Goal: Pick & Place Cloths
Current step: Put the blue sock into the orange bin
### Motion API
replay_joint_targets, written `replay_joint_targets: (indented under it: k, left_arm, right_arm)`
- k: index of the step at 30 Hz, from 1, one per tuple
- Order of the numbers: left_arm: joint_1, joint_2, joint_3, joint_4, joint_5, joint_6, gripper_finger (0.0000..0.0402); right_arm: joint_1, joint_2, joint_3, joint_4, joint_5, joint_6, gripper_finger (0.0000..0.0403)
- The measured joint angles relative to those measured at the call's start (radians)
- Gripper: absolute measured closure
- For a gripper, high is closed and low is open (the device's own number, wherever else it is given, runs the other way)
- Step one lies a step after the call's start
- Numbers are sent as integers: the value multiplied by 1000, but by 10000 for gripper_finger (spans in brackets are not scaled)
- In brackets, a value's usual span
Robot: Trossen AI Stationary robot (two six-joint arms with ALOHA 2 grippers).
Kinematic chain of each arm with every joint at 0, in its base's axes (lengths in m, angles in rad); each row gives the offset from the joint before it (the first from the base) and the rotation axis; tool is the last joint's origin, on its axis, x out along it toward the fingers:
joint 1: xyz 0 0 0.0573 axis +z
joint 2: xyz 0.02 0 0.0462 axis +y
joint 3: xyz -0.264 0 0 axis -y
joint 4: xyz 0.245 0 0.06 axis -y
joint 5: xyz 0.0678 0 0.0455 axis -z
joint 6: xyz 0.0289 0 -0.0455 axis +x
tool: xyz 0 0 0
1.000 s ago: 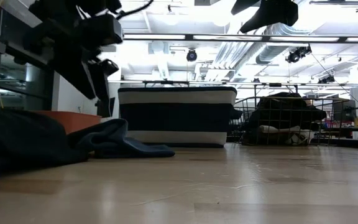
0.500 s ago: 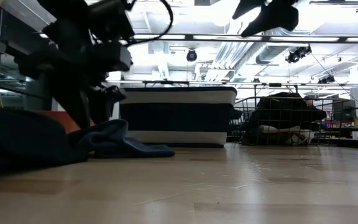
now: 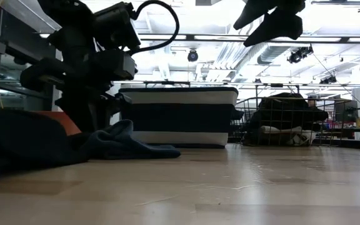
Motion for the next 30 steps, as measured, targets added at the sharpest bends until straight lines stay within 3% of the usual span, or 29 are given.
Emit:
replay_joint_targets:
  k: [3,9,16,25,30]
  left_arm:
    - [0,-1,0,-2,4,14,377]
    - [2,-1,0,-5,-1,7,393]
    - [1,-18,-1,-12,-31,3,394]
    - [2,-188,-2,-63,-89,-1,394]
    - [2,-305,-2,-141,-173,-26,394]
  right_arm:
    - [0,0,0,7,0,-4,124]
    - [11,0,-14,75,12,-115,124]
    - [31,0,-188,535,-44,-332,124]
    - [22,-17,-454,1038,-162,-380,124]
    - [22,-35,-598,1302,-206,-399,124]
